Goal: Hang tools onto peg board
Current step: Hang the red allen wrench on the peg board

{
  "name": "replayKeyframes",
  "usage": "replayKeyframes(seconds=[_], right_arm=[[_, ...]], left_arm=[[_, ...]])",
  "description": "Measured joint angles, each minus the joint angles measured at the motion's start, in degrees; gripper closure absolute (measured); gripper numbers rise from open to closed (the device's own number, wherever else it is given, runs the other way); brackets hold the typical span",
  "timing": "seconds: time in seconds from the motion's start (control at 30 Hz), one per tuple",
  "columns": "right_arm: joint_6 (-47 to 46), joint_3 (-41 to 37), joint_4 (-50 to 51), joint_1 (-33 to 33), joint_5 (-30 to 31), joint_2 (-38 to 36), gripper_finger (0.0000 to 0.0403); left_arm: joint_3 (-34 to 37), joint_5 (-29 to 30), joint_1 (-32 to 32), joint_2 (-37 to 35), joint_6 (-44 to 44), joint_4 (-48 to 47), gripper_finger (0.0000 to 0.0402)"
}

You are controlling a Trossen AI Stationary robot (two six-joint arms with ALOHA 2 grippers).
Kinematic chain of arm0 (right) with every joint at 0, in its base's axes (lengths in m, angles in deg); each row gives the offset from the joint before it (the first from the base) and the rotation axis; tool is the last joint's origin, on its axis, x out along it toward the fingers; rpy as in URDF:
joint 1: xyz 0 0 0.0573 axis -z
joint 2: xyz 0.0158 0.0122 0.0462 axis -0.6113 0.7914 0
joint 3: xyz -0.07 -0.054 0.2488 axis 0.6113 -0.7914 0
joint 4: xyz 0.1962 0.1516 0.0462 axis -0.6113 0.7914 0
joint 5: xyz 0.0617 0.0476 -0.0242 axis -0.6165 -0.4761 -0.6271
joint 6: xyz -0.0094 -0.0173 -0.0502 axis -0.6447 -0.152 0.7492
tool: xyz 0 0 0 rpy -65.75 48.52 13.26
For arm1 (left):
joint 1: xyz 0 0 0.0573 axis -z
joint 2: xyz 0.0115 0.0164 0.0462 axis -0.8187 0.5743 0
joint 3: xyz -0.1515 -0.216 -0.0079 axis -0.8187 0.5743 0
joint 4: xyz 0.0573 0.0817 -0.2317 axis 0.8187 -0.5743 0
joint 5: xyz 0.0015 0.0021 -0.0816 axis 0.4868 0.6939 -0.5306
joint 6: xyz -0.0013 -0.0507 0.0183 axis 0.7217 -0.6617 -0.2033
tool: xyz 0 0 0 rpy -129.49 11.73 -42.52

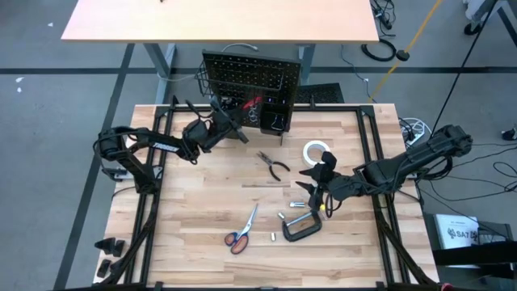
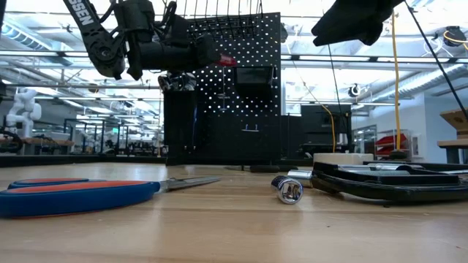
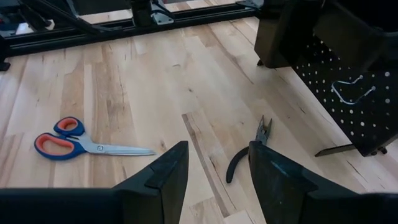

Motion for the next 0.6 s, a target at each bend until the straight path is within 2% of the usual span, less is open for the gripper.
replayKeyframes(seconds=[0.6], right_arm=[[0.0,0.0,-0.28,0.3,-0.11,0.02,0.0243]], left_arm=[[-0.04,2.13,-0.02,0.02,-0.66,-3.08,0.0379]])
